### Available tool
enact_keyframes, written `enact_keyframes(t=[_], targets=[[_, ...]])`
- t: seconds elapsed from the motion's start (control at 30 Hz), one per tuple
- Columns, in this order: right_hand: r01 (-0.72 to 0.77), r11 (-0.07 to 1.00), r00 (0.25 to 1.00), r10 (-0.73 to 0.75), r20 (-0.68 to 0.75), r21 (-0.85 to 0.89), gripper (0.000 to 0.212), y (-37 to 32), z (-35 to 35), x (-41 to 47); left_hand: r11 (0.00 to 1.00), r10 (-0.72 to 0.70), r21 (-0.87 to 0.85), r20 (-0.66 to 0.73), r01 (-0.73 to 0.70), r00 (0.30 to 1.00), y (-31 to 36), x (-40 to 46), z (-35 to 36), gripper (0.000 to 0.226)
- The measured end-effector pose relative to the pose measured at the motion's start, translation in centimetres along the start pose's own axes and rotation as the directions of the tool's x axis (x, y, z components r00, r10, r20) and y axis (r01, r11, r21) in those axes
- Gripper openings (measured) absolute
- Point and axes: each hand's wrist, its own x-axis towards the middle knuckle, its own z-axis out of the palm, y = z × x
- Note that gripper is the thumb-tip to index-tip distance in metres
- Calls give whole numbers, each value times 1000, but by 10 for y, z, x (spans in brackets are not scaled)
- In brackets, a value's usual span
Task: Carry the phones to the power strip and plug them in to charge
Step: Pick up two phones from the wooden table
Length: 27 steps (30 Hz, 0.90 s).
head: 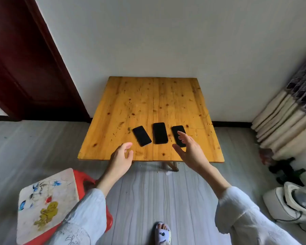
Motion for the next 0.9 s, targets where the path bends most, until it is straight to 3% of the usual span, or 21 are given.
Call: enact_keyframes(t=[0.2,0.33,0.43,0.6,0.73,0.9], targets=[[-130,991,981,130,141,-12,55,61,36,111,970,-244,18,5,244,970,-22,108,53,49],[-213,976,954,218,207,-48,52,100,76,170,914,-395,120,35,388,918,-51,165,86,55],[-307,950,923,313,225,-60,53,125,109,212,891,-409,237,44,388,911,-67,208,111,61],[-437,894,878,448,167,-98,64,152,168,252,851,-379,362,-79,381,922,-98,262,147,80],[-468,823,836,530,142,-322,87,159,199,260,803,-427,412,-107,431,898,-117,279,167,92],[-570,759,776,623,96,-315,88,160,216,268,778,-392,506,-71,371,917,-130,281,182,88]])
